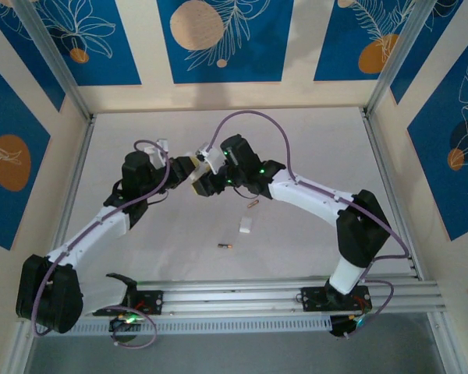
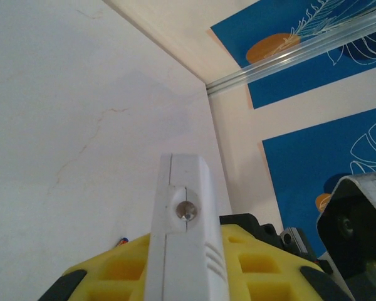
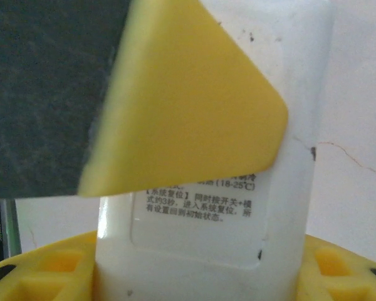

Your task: Load the batteries into the remote control

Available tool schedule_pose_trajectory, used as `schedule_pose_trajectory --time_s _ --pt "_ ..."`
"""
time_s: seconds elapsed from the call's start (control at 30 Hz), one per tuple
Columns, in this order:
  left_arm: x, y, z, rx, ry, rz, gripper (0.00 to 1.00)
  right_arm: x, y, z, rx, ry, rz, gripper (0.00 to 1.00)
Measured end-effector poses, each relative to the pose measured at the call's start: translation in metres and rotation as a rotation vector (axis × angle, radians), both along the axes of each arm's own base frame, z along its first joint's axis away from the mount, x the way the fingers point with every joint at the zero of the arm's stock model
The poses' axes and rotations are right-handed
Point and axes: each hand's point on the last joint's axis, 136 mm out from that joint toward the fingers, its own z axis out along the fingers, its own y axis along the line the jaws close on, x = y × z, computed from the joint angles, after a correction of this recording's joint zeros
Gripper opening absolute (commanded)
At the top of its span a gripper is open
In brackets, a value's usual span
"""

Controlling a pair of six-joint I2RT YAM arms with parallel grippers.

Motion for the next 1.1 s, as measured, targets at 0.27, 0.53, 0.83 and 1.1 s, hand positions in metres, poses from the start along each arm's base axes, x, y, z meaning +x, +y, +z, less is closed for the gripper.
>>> schedule_pose_trajectory --time_s 0.27,0.53,0.83,1.1 --pt "-0.011 0.056 0.009 0.363 -0.122 0.182 0.96 0.017 -0.053 -0.059 -0.358 -0.22 0.238 0.47" --pt "-0.031 0.097 -0.019 0.575 -0.077 0.281 1.0 -0.022 -0.043 -0.175 -0.618 -0.181 0.62 0.53" --pt "-0.045 0.108 -0.067 0.651 0.033 0.275 1.0 -0.019 -0.017 -0.185 -0.64 -0.247 0.666 0.72" --pt "-0.039 0.106 -0.076 0.66 0.052 0.268 1.0 -0.028 -0.027 -0.141 -0.533 -0.198 0.521 0.75"
